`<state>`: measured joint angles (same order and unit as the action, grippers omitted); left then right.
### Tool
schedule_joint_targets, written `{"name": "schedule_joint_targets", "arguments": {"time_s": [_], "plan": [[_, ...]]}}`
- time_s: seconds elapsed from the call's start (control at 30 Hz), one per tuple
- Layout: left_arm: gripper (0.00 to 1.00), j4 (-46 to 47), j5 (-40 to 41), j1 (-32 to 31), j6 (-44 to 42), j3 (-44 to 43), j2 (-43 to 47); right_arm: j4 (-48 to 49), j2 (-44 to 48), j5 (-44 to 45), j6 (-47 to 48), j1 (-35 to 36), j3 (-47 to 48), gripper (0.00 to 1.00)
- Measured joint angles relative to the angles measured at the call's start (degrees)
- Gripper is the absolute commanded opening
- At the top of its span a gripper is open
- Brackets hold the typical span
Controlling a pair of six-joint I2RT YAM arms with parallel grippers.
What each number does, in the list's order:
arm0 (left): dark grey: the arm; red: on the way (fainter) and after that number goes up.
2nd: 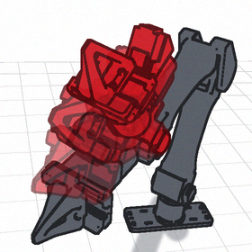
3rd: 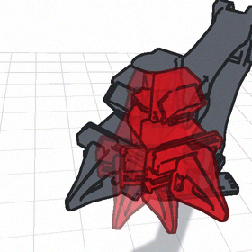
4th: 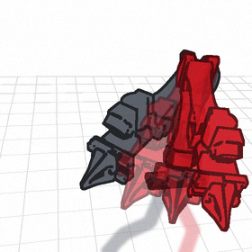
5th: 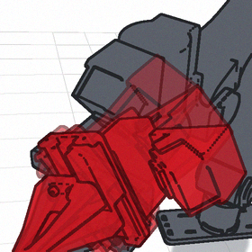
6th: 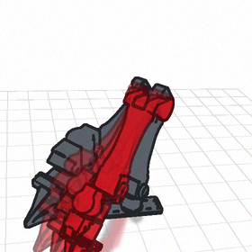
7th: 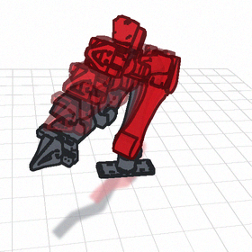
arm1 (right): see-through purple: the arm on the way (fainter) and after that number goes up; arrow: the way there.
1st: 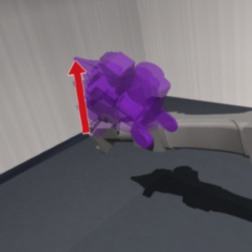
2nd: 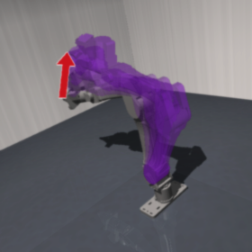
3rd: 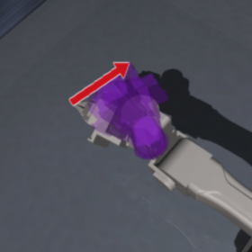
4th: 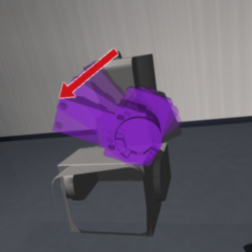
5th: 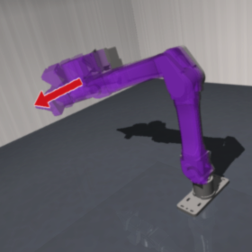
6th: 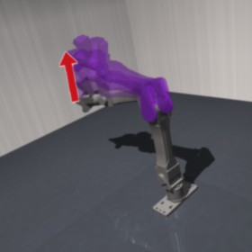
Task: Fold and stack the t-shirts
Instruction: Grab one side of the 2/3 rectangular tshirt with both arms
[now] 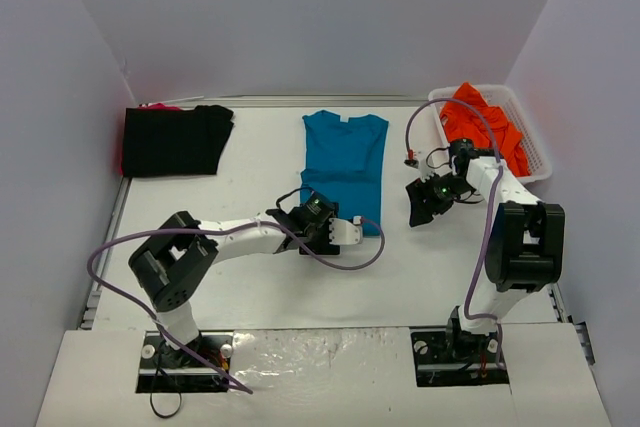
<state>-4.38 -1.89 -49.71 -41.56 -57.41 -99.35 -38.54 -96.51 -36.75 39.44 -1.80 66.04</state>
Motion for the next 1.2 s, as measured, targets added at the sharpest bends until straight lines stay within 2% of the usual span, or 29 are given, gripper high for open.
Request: {"name": "schedule_joint_targets", "arguments": {"time_s": [0.3, 0.67, 0.7, 0.73, 0.8, 0.83, 0.97, 1.2], "plan": [[0.50, -5.6, -0.7, 0.9, 0.2, -1.3, -0.4, 0.2, 0.0, 0.7, 0.0, 0.0, -0.7, 0.57], [0.46, -9.7, 0.6, 1.1, 0.2, -5.2, -3.1, 1.1, 0.1, 1.9, -0.3, 0.8, -1.2, 0.59], [0.43, -9.8, 0.7, 1.2, 0.3, -5.7, -3.6, 1.2, 0.2, 1.9, -0.4, 0.8, -1.3, 0.59], [0.36, -9.9, 0.9, 1.2, 0.3, -6.3, -4.1, 1.2, 0.2, 2.0, -0.4, 0.8, -1.4, 0.59], [0.31, -10.0, 1.4, 1.3, 0.4, -7.3, -5.2, 1.4, 0.3, 2.5, -0.5, 0.9, -1.4, 0.61], [0.23, -10.0, 1.5, 1.3, 0.5, -8.0, -5.9, 1.6, 0.4, 2.8, -0.6, 1.0, -1.4, 0.62], [0.11, -10.1, 1.9, 1.4, 0.8, -9.2, -7.4, 2.3, 0.7, 3.2, -0.9, 1.1, -1.6, 0.64], [0.02, -10.5, 1.6, 1.4, 0.9, -9.5, -7.7, 2.6, 0.9, 3.8, -1.2, 1.1, -1.6, 0.65]]}}
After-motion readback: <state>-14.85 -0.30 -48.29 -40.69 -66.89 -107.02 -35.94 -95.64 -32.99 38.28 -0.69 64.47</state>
